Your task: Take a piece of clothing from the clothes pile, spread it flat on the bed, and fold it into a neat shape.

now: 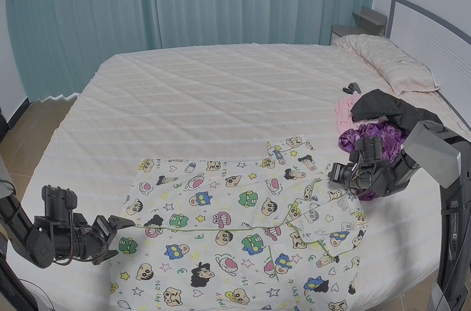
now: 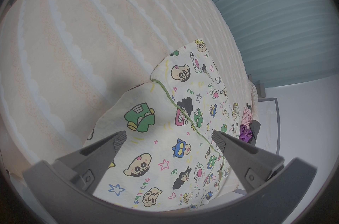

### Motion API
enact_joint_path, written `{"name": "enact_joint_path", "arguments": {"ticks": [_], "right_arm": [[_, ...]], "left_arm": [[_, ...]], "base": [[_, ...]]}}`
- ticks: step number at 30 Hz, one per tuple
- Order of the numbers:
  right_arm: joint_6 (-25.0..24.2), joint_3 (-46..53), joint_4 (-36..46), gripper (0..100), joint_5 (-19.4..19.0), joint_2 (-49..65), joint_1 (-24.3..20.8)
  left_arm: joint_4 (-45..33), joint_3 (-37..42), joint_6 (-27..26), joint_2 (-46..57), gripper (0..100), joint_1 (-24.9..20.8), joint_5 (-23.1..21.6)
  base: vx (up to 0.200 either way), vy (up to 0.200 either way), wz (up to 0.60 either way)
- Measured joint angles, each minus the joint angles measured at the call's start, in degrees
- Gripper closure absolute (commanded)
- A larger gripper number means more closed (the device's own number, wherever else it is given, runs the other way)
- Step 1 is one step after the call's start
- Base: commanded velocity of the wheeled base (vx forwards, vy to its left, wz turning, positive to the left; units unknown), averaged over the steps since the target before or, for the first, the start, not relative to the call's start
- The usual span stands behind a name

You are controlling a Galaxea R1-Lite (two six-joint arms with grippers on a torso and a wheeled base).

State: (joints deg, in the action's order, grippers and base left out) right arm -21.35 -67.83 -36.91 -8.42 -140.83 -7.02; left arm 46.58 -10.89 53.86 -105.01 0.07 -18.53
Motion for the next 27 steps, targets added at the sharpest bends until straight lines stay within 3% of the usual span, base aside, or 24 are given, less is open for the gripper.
{"name": "enact_joint_path", "arguments": {"ticks": [5,6,20,27], "right_arm": [[-0.24,1.18,0.07,100,0.00,0.78,0.52],[-0.27,1.32,0.02,0,0.00,0.89,0.55],[-6.62,6.75,-3.16,0,-1.56,9.41,0.13],[-8.77,19.10,-4.11,0,-1.12,18.12,-0.91]], "left_arm": [[-0.02,-0.02,0.00,0.07,0,0.00,-0.02],[-0.02,-0.02,0.00,0.10,0,0.00,0.00],[-0.05,0.12,0.11,1.01,0,-0.07,-0.05],[-0.09,0.78,1.27,2.50,0,-0.69,-0.02]], "base": [[0.000,0.000,0.00],[0.000,0.000,0.00],[0.000,0.000,0.00],[-0.200,0.000,0.00]]}}
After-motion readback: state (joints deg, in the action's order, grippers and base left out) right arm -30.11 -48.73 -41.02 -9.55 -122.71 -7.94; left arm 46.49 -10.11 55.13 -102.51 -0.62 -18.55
